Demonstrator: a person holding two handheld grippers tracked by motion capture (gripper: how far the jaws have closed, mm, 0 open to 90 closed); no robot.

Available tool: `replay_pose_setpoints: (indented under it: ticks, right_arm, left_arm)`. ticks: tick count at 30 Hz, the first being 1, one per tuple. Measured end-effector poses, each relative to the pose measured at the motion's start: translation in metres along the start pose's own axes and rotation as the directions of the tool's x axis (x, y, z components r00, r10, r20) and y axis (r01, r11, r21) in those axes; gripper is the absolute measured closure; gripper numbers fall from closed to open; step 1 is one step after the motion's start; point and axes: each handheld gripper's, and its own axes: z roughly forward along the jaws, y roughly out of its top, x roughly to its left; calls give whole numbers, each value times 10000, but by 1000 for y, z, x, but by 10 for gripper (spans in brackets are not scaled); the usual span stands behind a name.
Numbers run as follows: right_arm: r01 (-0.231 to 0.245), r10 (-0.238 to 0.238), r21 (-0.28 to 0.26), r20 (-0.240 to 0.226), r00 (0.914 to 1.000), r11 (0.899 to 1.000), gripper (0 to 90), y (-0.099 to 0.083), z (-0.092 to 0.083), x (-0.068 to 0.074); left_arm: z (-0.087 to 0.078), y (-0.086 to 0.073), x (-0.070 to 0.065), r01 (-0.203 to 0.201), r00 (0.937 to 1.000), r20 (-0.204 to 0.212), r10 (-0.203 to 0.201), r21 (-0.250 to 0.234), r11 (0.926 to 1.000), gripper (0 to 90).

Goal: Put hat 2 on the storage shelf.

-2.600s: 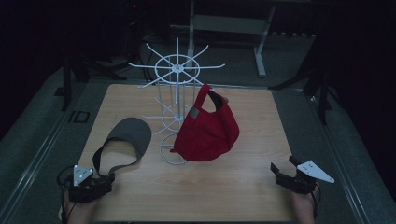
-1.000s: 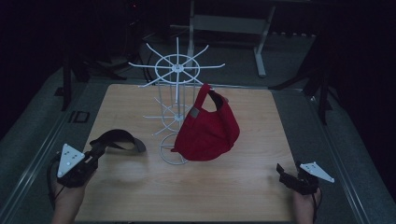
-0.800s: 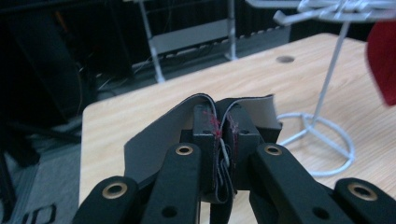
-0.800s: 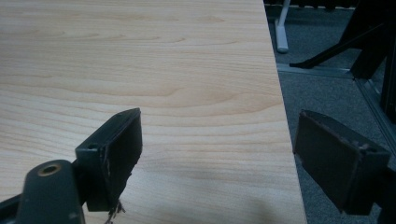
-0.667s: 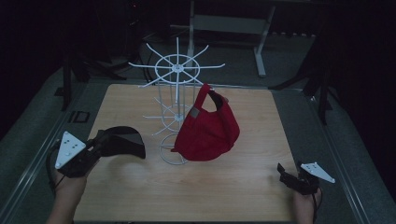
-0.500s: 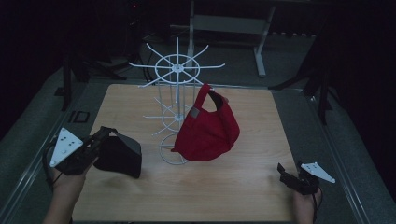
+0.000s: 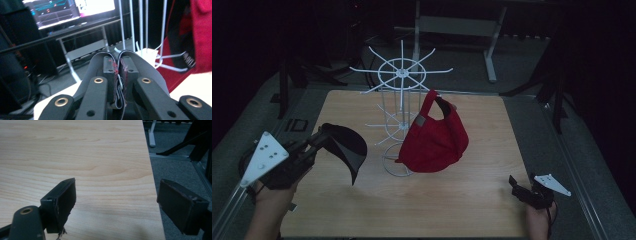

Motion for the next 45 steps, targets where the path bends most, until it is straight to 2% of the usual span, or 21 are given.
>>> replay_pose_setpoints:
  ticks: [1, 3, 5, 6, 9, 13, 15, 17, 21, 23, 26, 28, 34, 41, 45]
  right_arm:
    - [-21, 21, -8, -11, 10000, 10000, 157, 0, 0, 0]
    - [-38, 38, 3, -24, 10000, 10000, 157, 0, 0, 0]
    - [-20, 20, 40, -17, 10000, 10000, 157, 0, 0, 0]
    - [-18, 19, 48, -14, 10000, 10000, 157, 0, 0, 0]
    - [-4, 4, 34, -11, 10000, 10000, 157, 0, 0, 0]
    - [29, -29, 76, -3, 10000, 10000, 156, 0, 1, 0]
    - [61, -61, 85, -14, 10000, 9999, 157, 0, 1, 0]
    - [52, -52, 88, -14, 10000, 9999, 156, 0, 1, 0]
    - [25, -24, 98, -35, 10000, 9999, 156, 0, 1, 0]
    - [21, -20, 111, -36, 10000, 9999, 157, 0, 1, 0]
    - [27, -27, 137, -36, 10000, 9999, 157, 0, 1, 0]
    - [22, -21, 142, -55, 10000, 9999, 157, 0, 1, 0]
    - [32, -30, 190, -73, 10000, 9998, 156, 0, 1, 0]
    - [-33, 35, 201, -89, 10000, 9998, 157, 0, 1, -1]
    - [-9, 11, 249, -77, 10000, 9997, 157, 0, 1, 0]
  left_arm:
    - [1, 6, 3, 18, 9997, 254, -16, -97, 10000, 852]
    - [2, 14, 7, 3, 9992, 404, 5, -203, 9998, 851]
    - [4, 24, 11, -39, 9970, 771, 69, -395, 9992, 851]
    - [4, 29, 15, 41, 9929, 1186, 23, -536, 9986, 851]
    - [3, 40, 19, 2, 9842, 1766, 157, -897, 9960, 851]
    - [-2, 55, 14, -643, 9803, 1792, 830, -1077, 9921, 851]
    - [-1, 59, 13, -743, 9763, 1945, 952, -1124, 9909, 851]
    - [1, 63, 11, -821, 9757, 1935, 1027, -1116, 9904, 850]
    - [7, 71, 10, -842, 9754, 1933, 1063, -1189, 9893, 851]
    - [11, 76, 11, -773, 9721, 2105, 1032, -1279, 9888, 850]
    - [16, 83, 10, -786, 9706, 2162, 1058, -1307, 9883, 850]
    - [25, 95, 10, -819, 9686, 2223, 1114, -1379, 9870, 850]
    - [39, 112, 11, -504, 9675, 2378, 860, -1520, 9871, 850]
    - [50, 121, -1, -716, 9529, 2820, 1118, -1493, 9862, 849]
    - [53, 122, -7, -659, 9452, 3080, 1086, -1459, 9871, 849]
